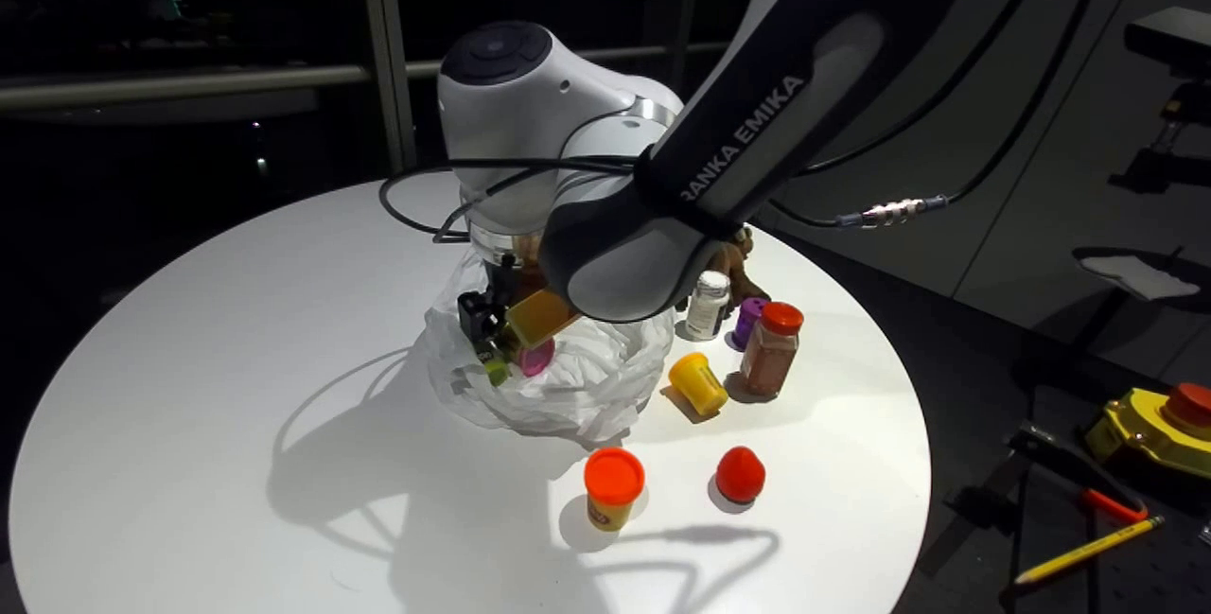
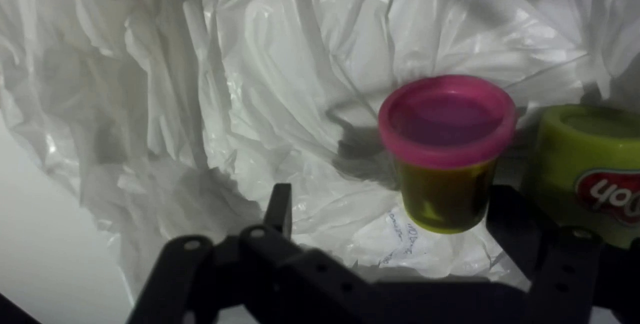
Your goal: Remove the objects from the plastic and put them on the table.
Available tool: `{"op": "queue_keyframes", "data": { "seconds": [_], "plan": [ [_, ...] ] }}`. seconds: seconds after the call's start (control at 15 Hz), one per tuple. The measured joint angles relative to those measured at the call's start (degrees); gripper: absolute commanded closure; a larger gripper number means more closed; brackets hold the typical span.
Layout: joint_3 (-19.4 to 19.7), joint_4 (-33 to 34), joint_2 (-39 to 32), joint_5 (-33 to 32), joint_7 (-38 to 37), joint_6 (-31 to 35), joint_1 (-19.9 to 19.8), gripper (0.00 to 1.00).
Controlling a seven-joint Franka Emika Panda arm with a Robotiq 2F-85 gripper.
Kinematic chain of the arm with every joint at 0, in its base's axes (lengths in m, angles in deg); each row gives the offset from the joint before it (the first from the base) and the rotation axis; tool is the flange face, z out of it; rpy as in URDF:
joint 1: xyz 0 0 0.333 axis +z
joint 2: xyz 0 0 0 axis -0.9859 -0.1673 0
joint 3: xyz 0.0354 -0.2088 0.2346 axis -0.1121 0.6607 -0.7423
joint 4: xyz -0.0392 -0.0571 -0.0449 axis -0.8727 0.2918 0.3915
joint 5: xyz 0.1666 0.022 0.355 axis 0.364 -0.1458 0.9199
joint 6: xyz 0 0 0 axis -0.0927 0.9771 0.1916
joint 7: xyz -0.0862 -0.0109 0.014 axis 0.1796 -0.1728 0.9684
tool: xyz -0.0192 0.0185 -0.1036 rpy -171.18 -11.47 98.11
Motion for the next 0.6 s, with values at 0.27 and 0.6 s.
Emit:
{"op": "queue_keyframes", "data": {
  "seconds": [0.27, 0.6],
  "plan": [
    [-1.35, 0.88, -0.68, 1.69, 4.21, -0.93, -1.7, 0.16],
    [-2.99, 1.39, -0.67, 4.63, 9.18, -2.61, -2.98, 0.58]
  ]
}}
